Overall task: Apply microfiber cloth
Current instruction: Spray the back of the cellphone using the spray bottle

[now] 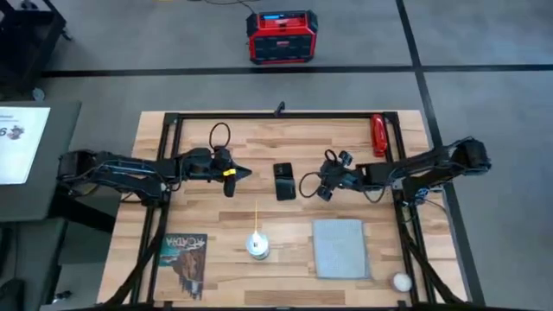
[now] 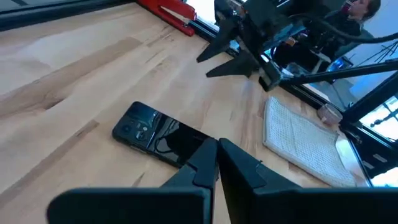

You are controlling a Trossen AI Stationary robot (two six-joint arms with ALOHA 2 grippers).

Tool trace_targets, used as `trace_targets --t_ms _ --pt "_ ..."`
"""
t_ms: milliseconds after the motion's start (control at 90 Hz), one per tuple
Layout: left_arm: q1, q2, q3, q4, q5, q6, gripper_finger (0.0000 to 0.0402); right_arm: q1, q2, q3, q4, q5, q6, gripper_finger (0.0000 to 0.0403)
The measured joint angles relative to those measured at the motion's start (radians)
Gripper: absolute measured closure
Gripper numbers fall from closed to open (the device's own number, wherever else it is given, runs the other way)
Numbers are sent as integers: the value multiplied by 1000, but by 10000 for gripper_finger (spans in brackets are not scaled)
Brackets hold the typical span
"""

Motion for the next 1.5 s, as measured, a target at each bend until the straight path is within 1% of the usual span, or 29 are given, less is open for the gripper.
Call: trace_targets --t_ms 89,156,233,356,433,500,622,678,722,800,844,889,978,1011,1078,1167,1222,1300,1500 --pt "0 0 0 -21 -3 -38 402 1 38 0 7 59 -8 248" --pt "0 0 0 -34 -24 -88 402 5 63 0 16 103 -7 246" --pt "0 0 0 -36 -36 -150 402 8 86 12 26 126 -9 245" --pt "0 0 0 -35 -39 -200 401 18 104 49 41 129 -25 245" --pt "0 0 0 -29 -39 -201 395 30 105 72 42 129 -50 245" --pt "0 0 0 -28 -39 -184 382 41 104 91 65 129 -73 245" --pt "0 14 1 -29 -38 -96 352 56 103 120 81 129 -115 245" --pt "1 41 1 -38 -39 -36 343 60 103 128 83 129 -121 245" --pt "1 74 1 -44 -58 13 342 60 103 132 81 129 -121 245" --pt "5 157 1 -33 -107 57 355 58 103 139 82 129 -120 246" --pt "15 215 1 -23 -108 49 376 57 103 140 85 129 -109 247" --pt "23 278 1 12 -93 9 391 54 103 140 83 128 -89 247" --pt "31 396 1 125 -6 -67 398 39 103 140 57 120 1 247" --pt "30 440 1 184 30 -85 400 29 103 140 39 109 33 247" --pt "29 512 1 291 93 -127 401 2 103 140 15 49 89 247" --pt "30 590 9 418 137 -166 401 -32 103 140 1 -70 152 246" --pt "30 620 15 465 153 -184 401 -50 103 140 -2 -148 169 243" --pt "30 646 27 492 155 -193 401 -64 103 140 2 -213 185 239" --pt "30 651 39 493 157 -198 401 -69 103 140 0 -252 243 225"
